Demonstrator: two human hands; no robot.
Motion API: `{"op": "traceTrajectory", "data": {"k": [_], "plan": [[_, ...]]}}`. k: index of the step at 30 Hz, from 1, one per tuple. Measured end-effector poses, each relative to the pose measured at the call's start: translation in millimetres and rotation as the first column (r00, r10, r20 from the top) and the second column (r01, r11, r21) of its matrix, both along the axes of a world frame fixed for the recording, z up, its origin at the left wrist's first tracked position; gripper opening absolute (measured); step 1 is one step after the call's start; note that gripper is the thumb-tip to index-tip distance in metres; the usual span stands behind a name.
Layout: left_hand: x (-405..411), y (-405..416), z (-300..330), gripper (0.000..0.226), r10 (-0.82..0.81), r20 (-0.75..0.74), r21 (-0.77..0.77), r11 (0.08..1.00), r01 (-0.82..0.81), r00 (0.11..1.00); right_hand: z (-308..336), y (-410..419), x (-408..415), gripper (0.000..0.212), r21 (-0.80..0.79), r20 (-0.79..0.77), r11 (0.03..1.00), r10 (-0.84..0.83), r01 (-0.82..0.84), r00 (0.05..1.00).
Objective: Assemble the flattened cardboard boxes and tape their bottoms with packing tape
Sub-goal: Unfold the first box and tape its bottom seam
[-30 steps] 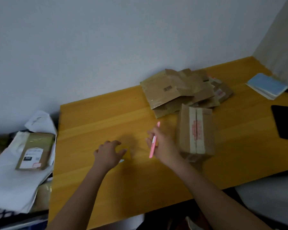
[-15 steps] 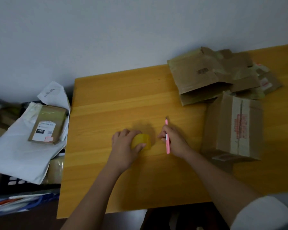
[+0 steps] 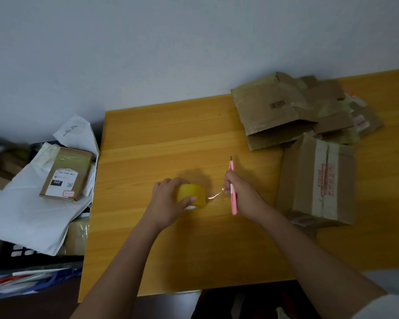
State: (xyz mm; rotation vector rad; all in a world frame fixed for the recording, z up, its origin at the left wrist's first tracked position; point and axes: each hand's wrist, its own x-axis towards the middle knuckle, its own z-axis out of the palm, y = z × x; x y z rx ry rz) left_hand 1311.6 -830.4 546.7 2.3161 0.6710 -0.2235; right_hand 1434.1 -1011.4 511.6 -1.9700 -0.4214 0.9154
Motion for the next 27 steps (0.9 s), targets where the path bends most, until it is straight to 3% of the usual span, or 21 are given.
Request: {"op": "traceTrajectory", "data": {"k": [2, 4, 6, 8, 10, 13, 16, 18, 22, 25, 27], "plan": [[-3, 7, 3, 0.046, 0.037, -0.047, -0.039, 0.998, -0.039, 0.998, 13, 2, -4, 0.009, -0.016, 0.115, 0.994, 0.112, -0.111, 0.987], [-3, 13, 7, 0.047, 0.046, -0.118, -0.047, 0.998, -0.052, 0.992, 19, 4, -6, 0.027, -0.115, 0.256, 0.984, 0.163, -0.137, 0.953], [-1, 13, 11, 0.045, 0.030, -0.211, -0.047, 0.998, -0.041, 0.977, 28, 3, -5, 0.025, -0.151, 0.298, 0.984, 0.141, -0.100, 0.944], [1, 8, 16, 0.033, 0.003, -0.282, -0.093, 0.995, -0.031, 0.959, 41, -3, 0, 0.013, -0.114, 0.167, 0.993, 0.032, -0.013, 0.985], [3, 1, 20, 0.022, -0.014, -0.294, -0.158, 0.987, -0.034, 0.956, 56, -13, 4, 0.026, -0.051, 0.024, 0.996, -0.077, 0.078, 0.997], [14, -14, 31, 0.026, -0.058, -0.252, -0.222, 0.975, 0.000, 0.966, 81, -40, 10, 0.028, 0.000, 0.084, 0.993, -0.120, 0.121, 0.989], [35, -34, 45, 0.049, -0.074, -0.194, -0.208, 0.978, 0.033, 0.978, 104, -72, 19, 0.015, -0.092, 0.277, 0.992, -0.060, 0.088, 0.959], [49, -50, 54, 0.043, -0.137, -0.155, -0.196, 0.975, 0.105, 0.978, 115, -94, 22, 0.022, -0.116, 0.358, 0.986, -0.074, 0.123, 0.931], [73, -79, 65, 0.046, -0.257, -0.066, -0.198, 0.951, 0.239, 0.964, 125, -137, 23, 0.029, -0.078, 0.358, 0.959, -0.227, 0.271, 0.906], [84, -100, 66, 0.025, -0.374, -0.003, -0.247, 0.899, 0.362, 0.927, 123, -165, 20, 0.032, -0.097, 0.411, 0.936, -0.271, 0.338, 0.870], [89, -110, 65, 0.032, -0.467, 0.031, -0.280, 0.845, 0.456, 0.884, 118, -178, 18, 0.029, -0.106, 0.433, 0.914, -0.311, 0.391, 0.846]]}}
